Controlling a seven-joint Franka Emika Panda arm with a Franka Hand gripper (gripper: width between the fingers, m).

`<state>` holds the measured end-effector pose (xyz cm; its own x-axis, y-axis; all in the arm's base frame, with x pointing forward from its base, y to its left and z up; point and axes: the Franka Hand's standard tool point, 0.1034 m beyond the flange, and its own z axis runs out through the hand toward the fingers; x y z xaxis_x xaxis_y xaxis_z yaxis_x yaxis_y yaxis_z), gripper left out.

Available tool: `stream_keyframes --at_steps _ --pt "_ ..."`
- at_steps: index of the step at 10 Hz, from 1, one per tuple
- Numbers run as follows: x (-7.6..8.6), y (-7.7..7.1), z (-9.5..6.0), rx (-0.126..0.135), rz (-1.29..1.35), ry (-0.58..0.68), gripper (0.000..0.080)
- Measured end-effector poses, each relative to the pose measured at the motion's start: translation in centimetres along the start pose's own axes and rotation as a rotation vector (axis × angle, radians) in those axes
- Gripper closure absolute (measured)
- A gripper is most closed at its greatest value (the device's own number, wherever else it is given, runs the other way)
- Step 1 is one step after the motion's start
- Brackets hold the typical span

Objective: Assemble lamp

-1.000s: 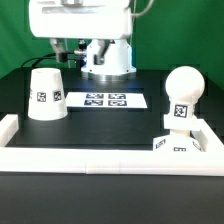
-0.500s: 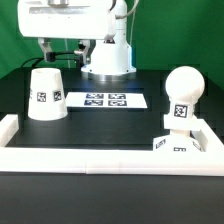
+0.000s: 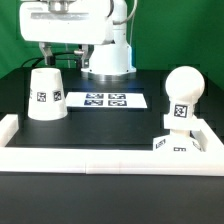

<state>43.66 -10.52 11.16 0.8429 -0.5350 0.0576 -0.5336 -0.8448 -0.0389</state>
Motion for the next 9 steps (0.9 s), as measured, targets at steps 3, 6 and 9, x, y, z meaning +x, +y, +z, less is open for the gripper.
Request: stream_keyframes --at_steps 3,6,9 --pt "-1.0 0.9 0.8 -0.007 -0.005 0.005 0.0101" --pt "-1.0 1.6 1.7 -0.016 -0.022 0.011 0.0101" --pt "-0.9 2.2 2.5 -0.028 -0.062 0.014 0.0101"
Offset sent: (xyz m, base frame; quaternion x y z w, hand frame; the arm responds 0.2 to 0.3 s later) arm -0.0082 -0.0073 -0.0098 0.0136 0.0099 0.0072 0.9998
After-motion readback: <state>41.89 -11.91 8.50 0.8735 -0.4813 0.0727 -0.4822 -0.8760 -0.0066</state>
